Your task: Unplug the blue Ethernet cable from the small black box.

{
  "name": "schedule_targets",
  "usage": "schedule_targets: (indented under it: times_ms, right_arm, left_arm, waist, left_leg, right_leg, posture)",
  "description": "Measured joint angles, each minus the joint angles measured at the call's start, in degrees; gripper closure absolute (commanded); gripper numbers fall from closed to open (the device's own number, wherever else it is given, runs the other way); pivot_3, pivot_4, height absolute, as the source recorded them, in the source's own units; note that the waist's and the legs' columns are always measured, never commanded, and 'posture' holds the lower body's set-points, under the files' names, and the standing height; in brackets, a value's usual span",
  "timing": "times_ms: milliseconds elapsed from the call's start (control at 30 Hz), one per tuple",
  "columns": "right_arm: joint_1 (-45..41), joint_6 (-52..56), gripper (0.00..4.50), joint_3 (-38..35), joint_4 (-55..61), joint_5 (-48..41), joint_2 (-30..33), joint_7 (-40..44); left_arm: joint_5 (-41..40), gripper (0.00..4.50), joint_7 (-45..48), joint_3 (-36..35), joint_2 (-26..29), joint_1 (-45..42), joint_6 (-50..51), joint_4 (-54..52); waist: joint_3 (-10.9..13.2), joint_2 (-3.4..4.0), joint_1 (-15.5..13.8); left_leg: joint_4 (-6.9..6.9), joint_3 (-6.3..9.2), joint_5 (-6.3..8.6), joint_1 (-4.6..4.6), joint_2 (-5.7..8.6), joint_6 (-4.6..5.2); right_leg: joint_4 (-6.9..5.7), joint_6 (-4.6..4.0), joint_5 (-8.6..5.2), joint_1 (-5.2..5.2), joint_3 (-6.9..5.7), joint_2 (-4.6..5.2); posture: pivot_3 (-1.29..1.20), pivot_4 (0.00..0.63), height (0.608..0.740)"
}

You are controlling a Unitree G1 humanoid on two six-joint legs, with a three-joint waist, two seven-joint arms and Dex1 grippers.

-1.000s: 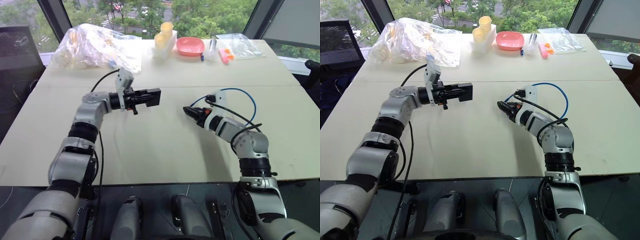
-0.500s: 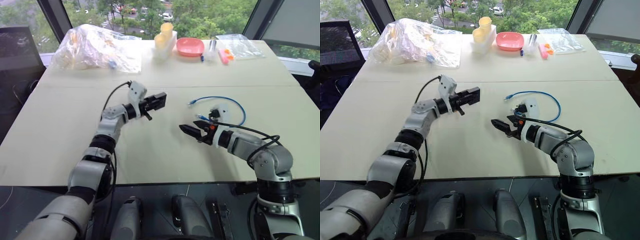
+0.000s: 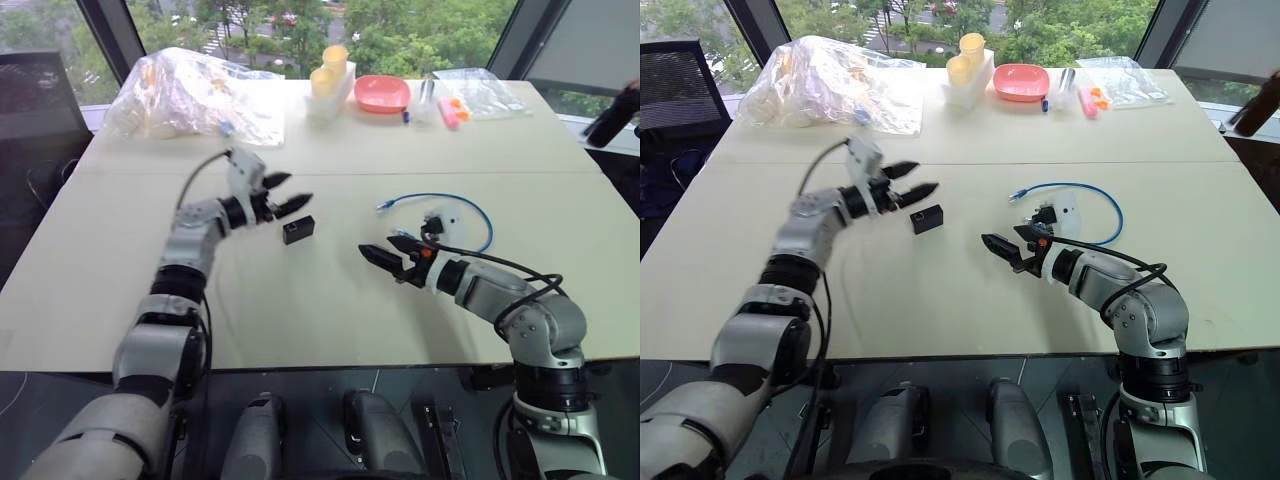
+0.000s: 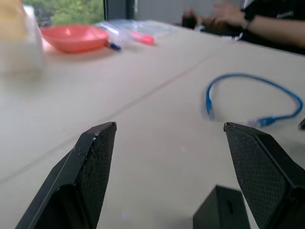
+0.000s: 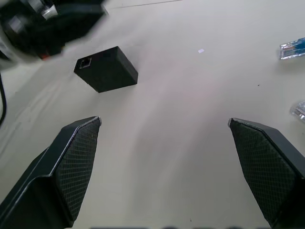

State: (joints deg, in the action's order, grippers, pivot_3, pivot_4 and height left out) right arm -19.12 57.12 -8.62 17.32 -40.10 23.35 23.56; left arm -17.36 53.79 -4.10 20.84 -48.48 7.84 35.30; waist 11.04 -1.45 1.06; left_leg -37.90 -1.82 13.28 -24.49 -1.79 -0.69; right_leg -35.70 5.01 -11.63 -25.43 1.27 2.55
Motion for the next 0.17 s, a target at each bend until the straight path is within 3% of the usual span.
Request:
schedule_targets:
  times_ms: [167]
  right_arm:
    - [1.7,-1.4,0.00,-1.2,1.9,-1.4,0.4,1.8]
  left_arm:
    - [-6.1,0.66,-1.9,-2.5,4.2,8.8,14.1,-18.9]
  waist:
    - [0.0,0.01,-0.1]
  left_leg:
    - [0.00,0.01,0.01,0.05,-0.01,0.02]
  right_leg:
    - [0.01,-0.02,-0.02,0.05,-0.01,0.00]
  posture:
    - [0.00,0.150,0.740]
